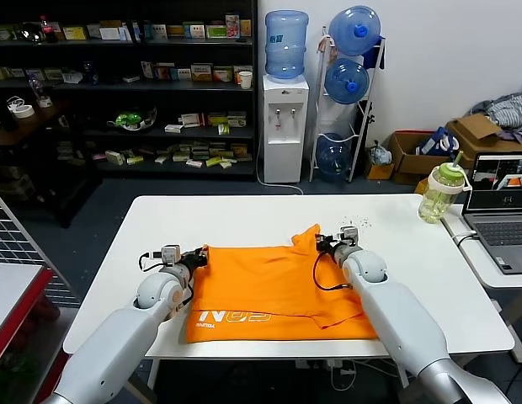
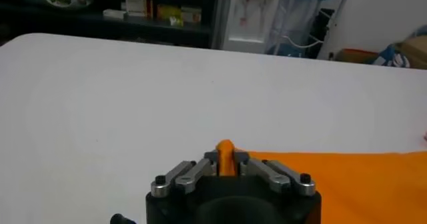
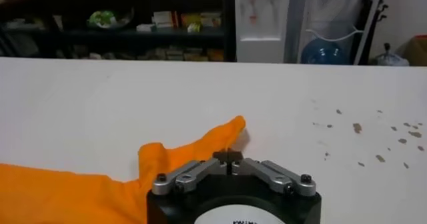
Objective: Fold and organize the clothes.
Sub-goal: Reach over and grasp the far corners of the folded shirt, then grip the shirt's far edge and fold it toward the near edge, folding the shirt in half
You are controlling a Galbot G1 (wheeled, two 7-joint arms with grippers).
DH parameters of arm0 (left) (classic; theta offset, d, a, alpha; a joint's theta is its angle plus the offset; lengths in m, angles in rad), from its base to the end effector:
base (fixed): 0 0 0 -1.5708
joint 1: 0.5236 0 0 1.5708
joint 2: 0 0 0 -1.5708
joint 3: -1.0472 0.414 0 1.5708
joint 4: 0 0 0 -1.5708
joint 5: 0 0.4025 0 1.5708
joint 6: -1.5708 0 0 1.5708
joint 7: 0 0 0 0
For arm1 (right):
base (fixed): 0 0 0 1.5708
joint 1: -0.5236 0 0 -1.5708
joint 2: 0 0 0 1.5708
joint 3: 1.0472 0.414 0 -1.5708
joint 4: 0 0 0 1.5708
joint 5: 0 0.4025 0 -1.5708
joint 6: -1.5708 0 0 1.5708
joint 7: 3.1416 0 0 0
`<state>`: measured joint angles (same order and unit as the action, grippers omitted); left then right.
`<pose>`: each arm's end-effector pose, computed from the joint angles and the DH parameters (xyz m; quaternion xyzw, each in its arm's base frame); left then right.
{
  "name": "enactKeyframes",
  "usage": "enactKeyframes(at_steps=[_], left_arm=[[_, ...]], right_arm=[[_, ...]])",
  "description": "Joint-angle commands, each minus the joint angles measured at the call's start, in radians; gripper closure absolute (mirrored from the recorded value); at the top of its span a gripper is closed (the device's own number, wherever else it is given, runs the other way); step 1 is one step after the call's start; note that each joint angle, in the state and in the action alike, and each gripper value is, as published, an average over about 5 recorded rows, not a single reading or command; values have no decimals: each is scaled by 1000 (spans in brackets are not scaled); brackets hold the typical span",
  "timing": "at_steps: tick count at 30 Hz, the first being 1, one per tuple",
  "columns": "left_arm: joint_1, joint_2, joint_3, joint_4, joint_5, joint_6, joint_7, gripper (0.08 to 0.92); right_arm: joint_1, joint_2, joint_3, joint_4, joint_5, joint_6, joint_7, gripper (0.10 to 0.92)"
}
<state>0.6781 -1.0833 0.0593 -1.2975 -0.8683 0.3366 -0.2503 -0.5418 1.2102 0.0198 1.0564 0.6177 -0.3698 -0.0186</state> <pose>0.5044 0.0563 -0.4071 -0.0609 -0.9587 0.0504 0.2733 0.5747 -0.0577 -0.4047 0.1210 -0.9562 -0.0132 0.2664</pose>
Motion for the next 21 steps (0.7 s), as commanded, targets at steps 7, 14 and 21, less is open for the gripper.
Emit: enactKeyframes(at_steps=[7,14,21], left_arm=[[128,81,-54,-257,-22,-12,-48,909],[278,166,-103,-481,-58,3,-88,909],[397,216,-129,-611,-68,7,-124,909]], right_arm=[[-206,-165,72,411,105,-55,98,902],[-418,-303,143,687,234,-165,225,902],[-598,-379,234,866,285,-214,295,902]])
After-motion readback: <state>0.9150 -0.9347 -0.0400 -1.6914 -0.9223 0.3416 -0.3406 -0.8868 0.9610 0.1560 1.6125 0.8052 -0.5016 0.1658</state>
